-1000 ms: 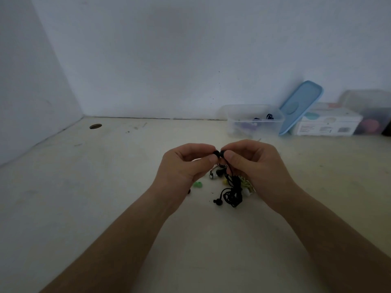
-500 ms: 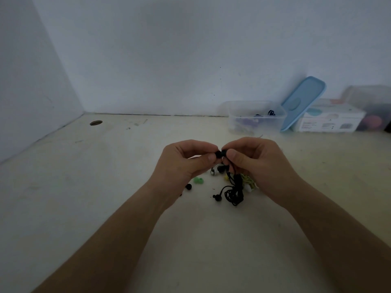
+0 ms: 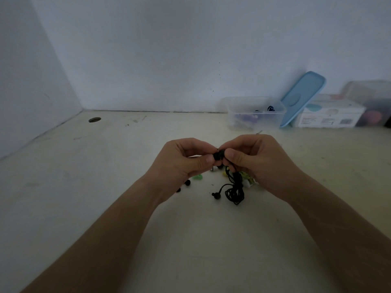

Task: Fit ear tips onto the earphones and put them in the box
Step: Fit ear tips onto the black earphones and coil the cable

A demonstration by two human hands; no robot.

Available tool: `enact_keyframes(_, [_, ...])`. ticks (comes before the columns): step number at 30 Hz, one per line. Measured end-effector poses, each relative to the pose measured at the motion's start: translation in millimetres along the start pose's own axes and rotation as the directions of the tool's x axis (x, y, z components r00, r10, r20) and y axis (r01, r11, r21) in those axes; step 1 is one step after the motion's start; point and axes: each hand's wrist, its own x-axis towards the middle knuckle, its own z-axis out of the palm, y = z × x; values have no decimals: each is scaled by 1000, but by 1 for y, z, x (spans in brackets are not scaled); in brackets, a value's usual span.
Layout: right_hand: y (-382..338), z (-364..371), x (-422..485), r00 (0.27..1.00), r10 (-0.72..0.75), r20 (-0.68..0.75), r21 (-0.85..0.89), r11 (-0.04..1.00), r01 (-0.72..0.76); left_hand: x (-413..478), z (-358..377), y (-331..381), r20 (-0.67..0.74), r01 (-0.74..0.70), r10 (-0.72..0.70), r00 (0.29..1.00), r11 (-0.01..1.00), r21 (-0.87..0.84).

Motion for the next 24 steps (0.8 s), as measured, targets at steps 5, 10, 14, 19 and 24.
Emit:
enact_keyframes(5, [0,0,1,1000,-13,11,-2,1000,13,-1,1,0,-13,7,-7,1000,1000,-22])
enact_keyframes(10, [0,0,0,999,-38,-5,-17,999,37,-2,3,1,-33,8,-9,999,999,-44])
enact_keyframes(14, [-1,2,0,998,-61,-33,-32,998,60,-2,4,1,-45,1,-2,999,999,-35])
enact_keyframes(19, [-3,6,-1,993,-100,-60,-89,991,95,-3,3,0,-65,-10,8,998,1000,-24])
enact_keyframes(24, [-4,7,-1,986,-142,-85,-154,980,128,-2,2,0,-100,-4,5,995,1000,9])
